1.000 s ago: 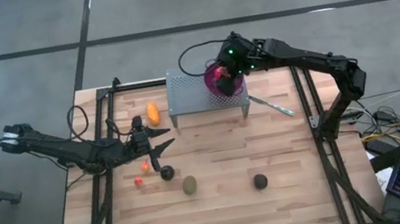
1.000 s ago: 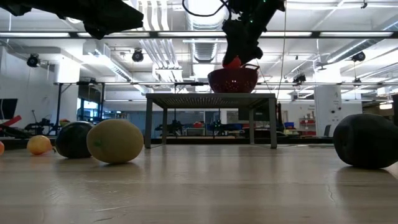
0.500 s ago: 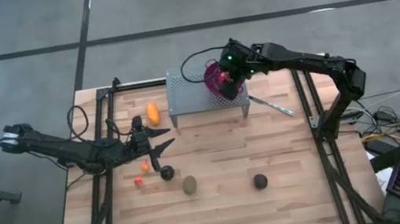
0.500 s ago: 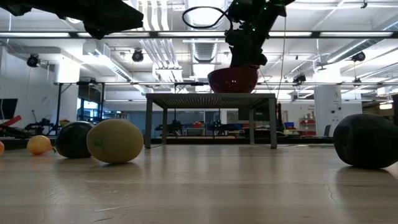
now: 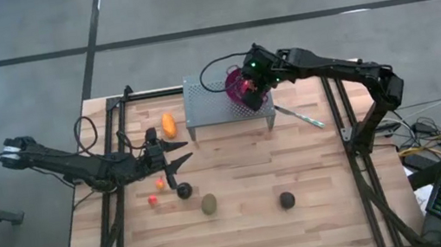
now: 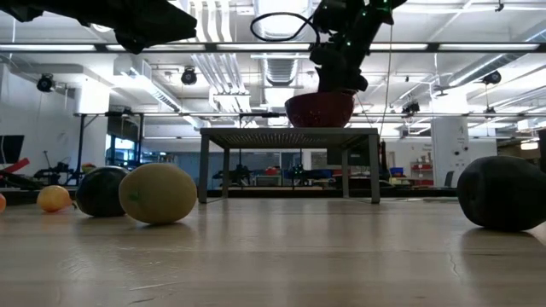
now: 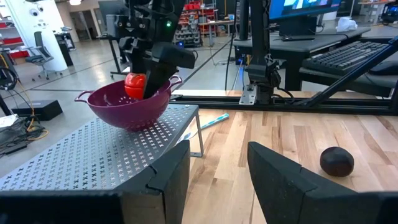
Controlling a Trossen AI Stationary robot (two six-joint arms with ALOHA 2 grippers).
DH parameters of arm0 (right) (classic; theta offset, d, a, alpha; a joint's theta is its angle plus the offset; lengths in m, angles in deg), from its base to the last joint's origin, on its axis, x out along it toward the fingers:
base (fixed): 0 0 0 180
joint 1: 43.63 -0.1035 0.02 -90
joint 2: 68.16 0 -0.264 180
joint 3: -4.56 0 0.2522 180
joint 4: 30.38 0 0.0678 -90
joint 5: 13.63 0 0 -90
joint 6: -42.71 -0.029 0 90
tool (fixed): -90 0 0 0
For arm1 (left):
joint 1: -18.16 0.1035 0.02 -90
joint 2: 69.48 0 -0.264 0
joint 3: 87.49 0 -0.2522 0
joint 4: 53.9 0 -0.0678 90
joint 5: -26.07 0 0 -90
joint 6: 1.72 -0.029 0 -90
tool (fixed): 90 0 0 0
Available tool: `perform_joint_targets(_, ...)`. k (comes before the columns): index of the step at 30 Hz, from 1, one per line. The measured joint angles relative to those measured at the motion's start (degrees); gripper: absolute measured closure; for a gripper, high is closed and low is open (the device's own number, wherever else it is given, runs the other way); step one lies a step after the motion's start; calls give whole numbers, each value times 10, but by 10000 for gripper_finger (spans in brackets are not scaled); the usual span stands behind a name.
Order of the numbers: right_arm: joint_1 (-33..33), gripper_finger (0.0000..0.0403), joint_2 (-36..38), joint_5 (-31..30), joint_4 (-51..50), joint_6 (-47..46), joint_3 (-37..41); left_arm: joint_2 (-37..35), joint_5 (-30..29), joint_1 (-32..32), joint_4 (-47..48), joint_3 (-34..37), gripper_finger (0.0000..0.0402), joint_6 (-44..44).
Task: Pick & Place Fruit
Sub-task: Put the tomato into the purple strainer bowl on the shelf
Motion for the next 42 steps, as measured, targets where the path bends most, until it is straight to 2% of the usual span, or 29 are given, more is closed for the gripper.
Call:
perform_joint_targets(7, 0, 130, 0, 0, 18, 0, 18, 0, 0, 0, 0, 0, 234, 0)
perform_joint_targets(15, 0, 145, 0, 0, 26, 2, 29, 0, 0, 0, 0, 0, 234, 0)
perform_joint_targets(23, 0, 121, 0, 1, 27, 1, 29, 0, 0, 0, 0, 0, 234, 0)
perform_joint_targets(34, 0, 137, 0, 2, 28, 2, 29, 0, 0, 0, 0, 0, 234, 0)
perform_joint_targets(42, 0, 99, 0, 1, 30, 4, 29, 0, 0, 0, 0, 0, 234, 0)
